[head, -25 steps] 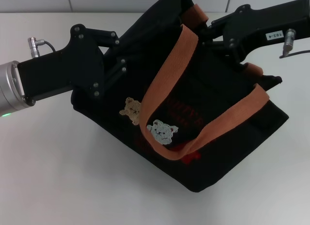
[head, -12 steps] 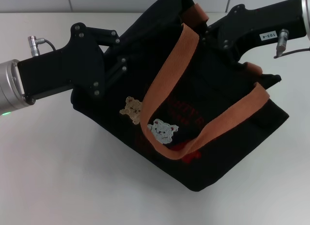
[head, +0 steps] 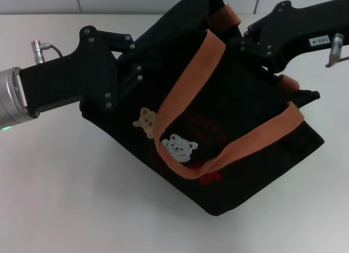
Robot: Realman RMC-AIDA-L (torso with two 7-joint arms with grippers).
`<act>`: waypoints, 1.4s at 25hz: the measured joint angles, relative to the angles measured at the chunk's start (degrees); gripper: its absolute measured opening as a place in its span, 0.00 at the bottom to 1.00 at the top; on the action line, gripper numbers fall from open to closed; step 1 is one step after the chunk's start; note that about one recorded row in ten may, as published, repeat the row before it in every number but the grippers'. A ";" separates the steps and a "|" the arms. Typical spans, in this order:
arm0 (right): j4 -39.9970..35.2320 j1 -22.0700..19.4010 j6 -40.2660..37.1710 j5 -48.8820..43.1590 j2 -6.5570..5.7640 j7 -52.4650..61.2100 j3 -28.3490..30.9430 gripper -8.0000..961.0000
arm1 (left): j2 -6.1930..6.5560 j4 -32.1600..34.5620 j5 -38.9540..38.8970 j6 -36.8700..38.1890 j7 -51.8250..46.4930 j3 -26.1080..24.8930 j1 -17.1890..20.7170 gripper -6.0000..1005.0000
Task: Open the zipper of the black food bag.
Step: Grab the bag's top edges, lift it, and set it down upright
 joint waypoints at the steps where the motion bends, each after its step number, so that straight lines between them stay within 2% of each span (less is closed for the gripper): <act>1: 0.00 0.00 0.00 0.00 0.00 0.00 0.00 0.04 | 0.00 0.00 0.00 0.00 0.00 0.00 0.00 0.12; 6: -0.91 -0.18 -2.42 0.00 -0.05 -0.25 1.50 0.07 | 0.16 0.42 0.00 0.09 0.01 0.00 -0.04 0.12; 13: -1.14 -0.04 -0.92 -0.01 -0.05 -1.20 1.68 0.12 | 0.17 0.80 0.00 0.22 0.02 0.00 -0.05 0.12; 18: 1.39 1.52 -0.36 -0.07 -0.05 -1.31 1.37 0.32 | 0.17 0.80 0.00 0.22 0.02 -0.01 -0.02 0.12; 26: 3.43 3.33 -1.16 -0.09 -0.10 -1.33 1.31 0.58 | 0.17 0.79 0.00 0.22 0.02 -0.01 -0.01 0.12; 35: 9.05 5.92 -0.47 -0.75 -0.03 -3.46 0.80 0.58 | 0.09 0.79 0.00 0.18 0.01 0.47 -0.30 0.12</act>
